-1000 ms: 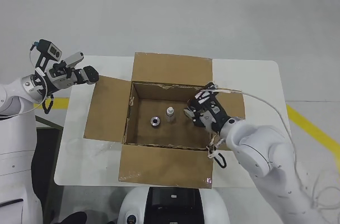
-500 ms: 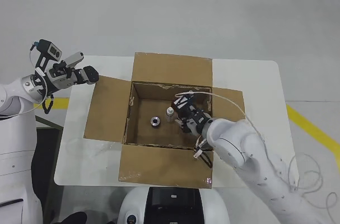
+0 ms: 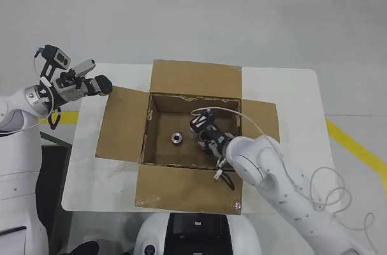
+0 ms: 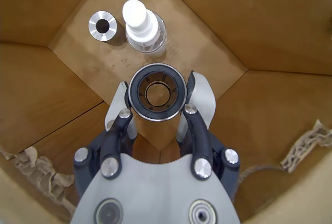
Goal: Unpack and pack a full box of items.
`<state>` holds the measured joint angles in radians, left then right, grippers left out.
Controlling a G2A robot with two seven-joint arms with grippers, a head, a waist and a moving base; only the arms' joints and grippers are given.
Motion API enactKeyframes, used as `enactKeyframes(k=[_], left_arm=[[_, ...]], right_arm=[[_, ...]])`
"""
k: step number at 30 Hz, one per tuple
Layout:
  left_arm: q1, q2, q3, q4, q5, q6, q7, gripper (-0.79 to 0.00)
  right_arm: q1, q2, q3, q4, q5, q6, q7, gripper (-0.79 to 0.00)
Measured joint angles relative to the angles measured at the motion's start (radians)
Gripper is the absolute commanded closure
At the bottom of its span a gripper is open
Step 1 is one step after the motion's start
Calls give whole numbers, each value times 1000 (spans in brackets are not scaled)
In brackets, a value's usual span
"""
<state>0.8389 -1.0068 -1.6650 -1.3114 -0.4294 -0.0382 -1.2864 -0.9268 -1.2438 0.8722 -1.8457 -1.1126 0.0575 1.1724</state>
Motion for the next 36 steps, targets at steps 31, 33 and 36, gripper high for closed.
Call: enactKeyframes(k=[31,33,36], left_arm=[[0,0,0,0,0,0,0,-785],[0,0,0,0,0,0,0,-785],[0,0,0,0,0,0,0,-785]], right_arm=[[6,-28,66,-81,81,38,-20,-785],[-3,-27,94,-122,97,55,-33,-785],[-19,-26,135,-173,137,77,-55,-785]])
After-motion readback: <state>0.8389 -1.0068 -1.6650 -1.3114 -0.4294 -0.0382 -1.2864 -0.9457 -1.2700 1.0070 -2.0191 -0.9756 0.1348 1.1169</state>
